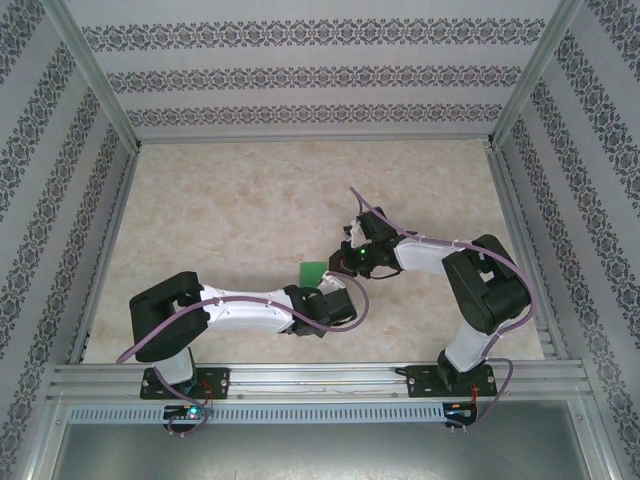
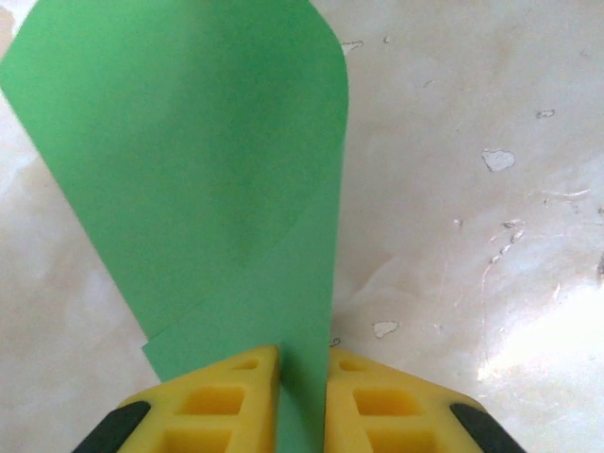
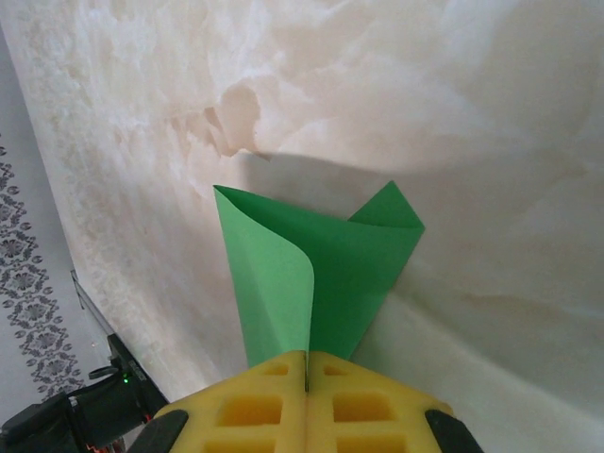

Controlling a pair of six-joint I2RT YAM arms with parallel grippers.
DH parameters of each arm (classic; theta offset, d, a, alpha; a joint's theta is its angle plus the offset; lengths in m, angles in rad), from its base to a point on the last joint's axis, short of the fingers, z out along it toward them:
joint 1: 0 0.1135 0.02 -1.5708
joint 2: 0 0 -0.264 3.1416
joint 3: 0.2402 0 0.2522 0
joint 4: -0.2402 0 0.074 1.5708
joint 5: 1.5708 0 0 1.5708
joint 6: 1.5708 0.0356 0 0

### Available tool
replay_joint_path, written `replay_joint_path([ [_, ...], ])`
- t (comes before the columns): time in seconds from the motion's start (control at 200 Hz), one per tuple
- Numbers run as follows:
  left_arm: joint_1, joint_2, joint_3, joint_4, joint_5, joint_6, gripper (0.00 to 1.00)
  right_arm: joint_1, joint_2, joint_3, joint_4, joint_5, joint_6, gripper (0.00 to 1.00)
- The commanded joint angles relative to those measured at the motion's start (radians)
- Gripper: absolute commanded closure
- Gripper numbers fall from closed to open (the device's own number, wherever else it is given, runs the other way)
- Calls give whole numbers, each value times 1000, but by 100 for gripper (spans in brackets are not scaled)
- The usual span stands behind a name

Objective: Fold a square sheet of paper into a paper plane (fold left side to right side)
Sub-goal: Fold the wing for the fifth time at the center of the table.

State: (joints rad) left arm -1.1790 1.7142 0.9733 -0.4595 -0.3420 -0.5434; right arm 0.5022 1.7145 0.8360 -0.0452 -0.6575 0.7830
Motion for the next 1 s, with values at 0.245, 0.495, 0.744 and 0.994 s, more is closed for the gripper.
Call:
replay_joint_path([
  [0.245, -13, -8, -40, 16, -35, -48, 92, -9, -62, -7, -36, 77, -18, 88],
  [0.495, 15, -90, -83, 80, 29, -38, 96, -119, -239, -75, -113, 166, -95, 68],
  [0.744, 114, -179, -154, 204, 278, -28, 98, -249, -387, -184, -146, 162, -209, 60],
  [0.994, 240, -179, -185, 307, 571, -48, 98, -285, -456, -269, -125, 149, -260, 50],
])
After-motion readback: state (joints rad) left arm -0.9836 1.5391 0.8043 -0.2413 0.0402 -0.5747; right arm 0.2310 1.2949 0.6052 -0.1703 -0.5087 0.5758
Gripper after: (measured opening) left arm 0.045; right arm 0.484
